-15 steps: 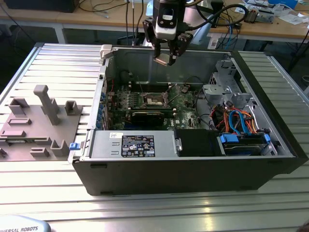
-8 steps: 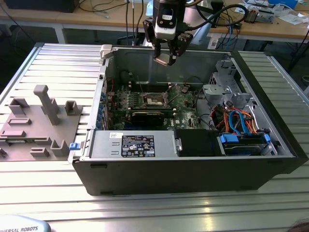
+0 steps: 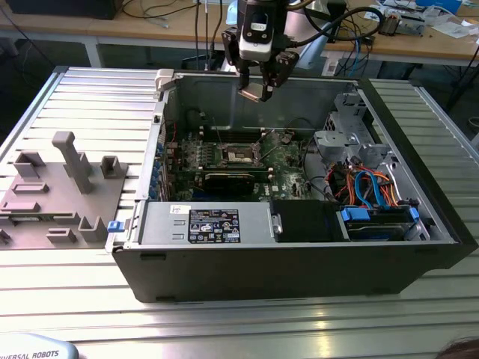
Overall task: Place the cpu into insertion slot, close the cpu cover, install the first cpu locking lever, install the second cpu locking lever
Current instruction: 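Place the cpu into insertion slot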
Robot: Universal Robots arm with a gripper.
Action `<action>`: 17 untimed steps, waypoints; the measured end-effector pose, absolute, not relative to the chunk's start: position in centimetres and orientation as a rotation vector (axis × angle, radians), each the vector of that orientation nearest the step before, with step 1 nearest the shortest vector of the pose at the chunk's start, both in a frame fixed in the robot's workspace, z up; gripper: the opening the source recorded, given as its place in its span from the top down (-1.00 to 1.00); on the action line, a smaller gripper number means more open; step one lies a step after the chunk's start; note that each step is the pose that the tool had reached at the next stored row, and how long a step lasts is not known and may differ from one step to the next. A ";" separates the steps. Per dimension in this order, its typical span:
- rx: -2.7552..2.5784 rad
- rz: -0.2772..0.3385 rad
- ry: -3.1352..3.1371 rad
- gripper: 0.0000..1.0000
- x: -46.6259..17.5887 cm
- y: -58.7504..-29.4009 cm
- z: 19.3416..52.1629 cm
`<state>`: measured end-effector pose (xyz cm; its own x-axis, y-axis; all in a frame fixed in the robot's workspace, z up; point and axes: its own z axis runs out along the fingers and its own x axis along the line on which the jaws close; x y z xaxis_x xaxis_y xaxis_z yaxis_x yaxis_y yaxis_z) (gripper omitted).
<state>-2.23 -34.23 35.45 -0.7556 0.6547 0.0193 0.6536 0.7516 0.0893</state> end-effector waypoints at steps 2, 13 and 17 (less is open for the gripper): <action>1.097 0.142 2.926 -0.08 -2.2 -34.2 35.4; 1.124 0.141 2.915 -0.08 -2.2 -34.2 35.4; 1.132 0.141 2.912 -0.08 -2.2 -34.2 35.4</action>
